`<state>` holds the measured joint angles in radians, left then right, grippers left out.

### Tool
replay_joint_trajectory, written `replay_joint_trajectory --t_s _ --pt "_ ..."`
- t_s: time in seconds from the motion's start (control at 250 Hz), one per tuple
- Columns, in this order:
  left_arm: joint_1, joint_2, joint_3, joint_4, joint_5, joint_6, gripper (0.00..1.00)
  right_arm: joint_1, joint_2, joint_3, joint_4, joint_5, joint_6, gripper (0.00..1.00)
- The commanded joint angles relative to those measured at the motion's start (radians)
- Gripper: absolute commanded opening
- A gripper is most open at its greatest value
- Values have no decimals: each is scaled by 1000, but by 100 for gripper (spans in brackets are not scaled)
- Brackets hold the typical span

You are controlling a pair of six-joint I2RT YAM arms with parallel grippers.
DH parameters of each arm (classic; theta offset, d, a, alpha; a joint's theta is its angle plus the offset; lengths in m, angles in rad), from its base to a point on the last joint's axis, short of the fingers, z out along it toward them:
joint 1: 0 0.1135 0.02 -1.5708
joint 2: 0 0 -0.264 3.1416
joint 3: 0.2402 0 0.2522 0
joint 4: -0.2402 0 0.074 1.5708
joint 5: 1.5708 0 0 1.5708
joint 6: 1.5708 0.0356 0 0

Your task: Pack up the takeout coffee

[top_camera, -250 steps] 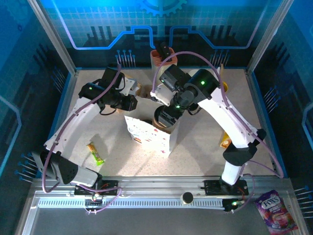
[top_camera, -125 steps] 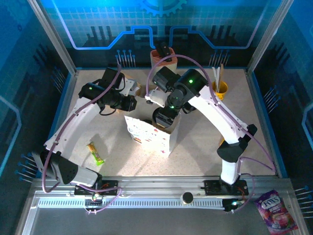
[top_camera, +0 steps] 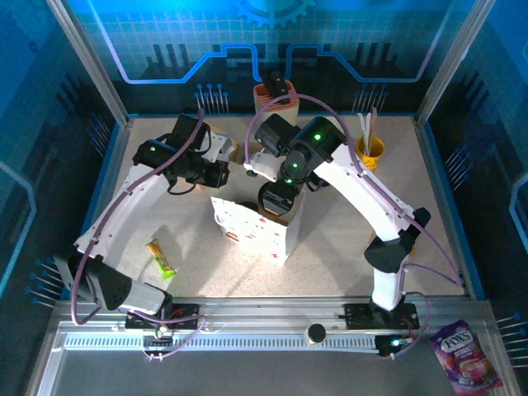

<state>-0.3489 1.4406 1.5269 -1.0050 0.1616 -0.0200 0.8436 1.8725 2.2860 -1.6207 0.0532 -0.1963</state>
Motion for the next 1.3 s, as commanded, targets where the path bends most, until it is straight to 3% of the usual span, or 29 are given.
replay_joint_trajectory --t_s 0.0,1.299 --pt "-2 -7 -20 -4 3 10 3 17 15 -9 -39 14 -6 52" --pt "-1 -14 -46 24 17 8 0 33 99 -41 -33 27 26 49"
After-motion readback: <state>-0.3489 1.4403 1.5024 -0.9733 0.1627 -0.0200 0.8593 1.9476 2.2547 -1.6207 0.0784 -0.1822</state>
